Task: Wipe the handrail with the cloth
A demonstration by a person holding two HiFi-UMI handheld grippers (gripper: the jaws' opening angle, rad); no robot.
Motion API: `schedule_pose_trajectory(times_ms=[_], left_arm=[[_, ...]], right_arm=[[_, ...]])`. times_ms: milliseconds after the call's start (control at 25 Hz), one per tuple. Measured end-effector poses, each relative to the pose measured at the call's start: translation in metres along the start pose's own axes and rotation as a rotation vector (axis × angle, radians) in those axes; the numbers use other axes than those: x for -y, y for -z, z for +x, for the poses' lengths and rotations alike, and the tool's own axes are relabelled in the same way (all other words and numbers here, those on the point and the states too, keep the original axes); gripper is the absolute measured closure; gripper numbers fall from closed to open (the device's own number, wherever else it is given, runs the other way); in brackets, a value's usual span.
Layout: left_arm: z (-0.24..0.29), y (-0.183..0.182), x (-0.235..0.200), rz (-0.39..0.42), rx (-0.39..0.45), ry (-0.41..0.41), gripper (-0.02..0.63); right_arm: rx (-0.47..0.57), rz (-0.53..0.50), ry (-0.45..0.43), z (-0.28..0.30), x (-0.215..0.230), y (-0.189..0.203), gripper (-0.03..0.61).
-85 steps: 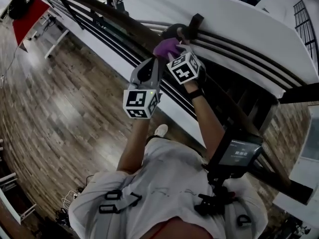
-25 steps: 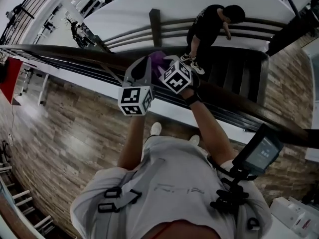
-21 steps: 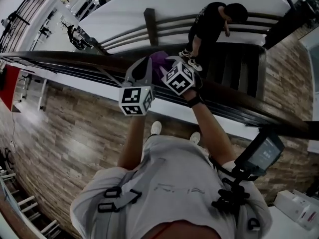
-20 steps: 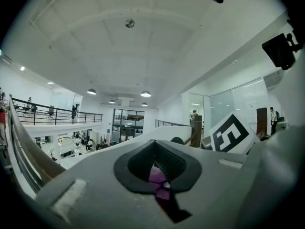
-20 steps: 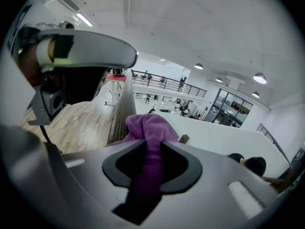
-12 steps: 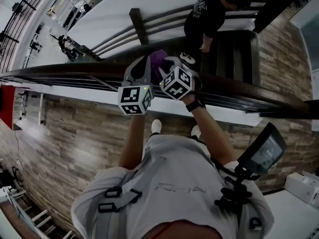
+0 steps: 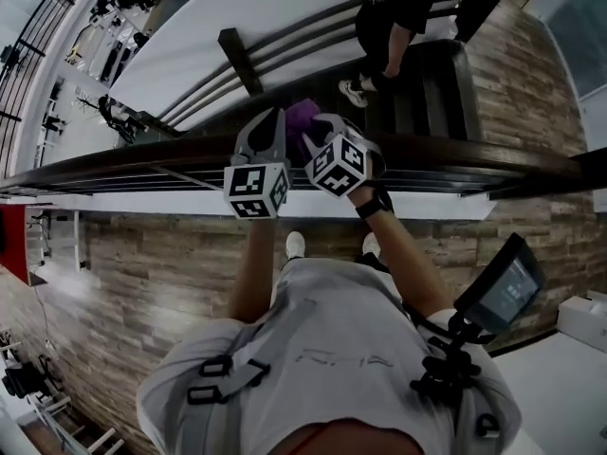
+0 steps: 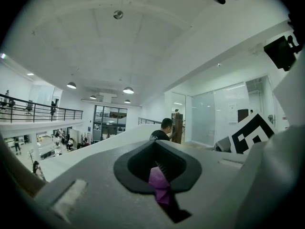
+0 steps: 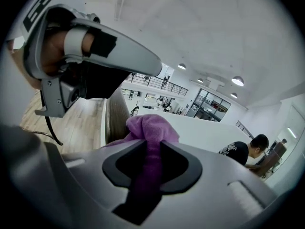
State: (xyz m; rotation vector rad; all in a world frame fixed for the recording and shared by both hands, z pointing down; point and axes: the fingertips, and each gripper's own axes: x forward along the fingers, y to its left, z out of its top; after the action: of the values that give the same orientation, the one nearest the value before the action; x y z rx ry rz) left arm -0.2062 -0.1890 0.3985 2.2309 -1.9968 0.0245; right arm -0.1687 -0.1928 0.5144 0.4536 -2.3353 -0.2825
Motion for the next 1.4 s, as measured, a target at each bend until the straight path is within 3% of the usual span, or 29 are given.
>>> schedule_pose_trajectory(times_ms=[640, 920, 1400], left_arm=[[0.040, 0.000, 0.089, 0.023, -0.002, 0.193, 0.615], [0.052, 0.004, 0.118, 0.025, -0.017, 0.254, 0.615], [0.075, 0.007, 0.174, 0.041, -0.034, 0.362, 0.615]], right_arm=[[-0.006, 0.085, 0.096, -0.044, 0.028, 0.050, 0.483], [-0.023, 0.137, 0.097, -0.062, 0.043, 0.072, 0.483], [-0.060, 0.244, 0.290, -0.113, 0.092, 0.140, 0.483]])
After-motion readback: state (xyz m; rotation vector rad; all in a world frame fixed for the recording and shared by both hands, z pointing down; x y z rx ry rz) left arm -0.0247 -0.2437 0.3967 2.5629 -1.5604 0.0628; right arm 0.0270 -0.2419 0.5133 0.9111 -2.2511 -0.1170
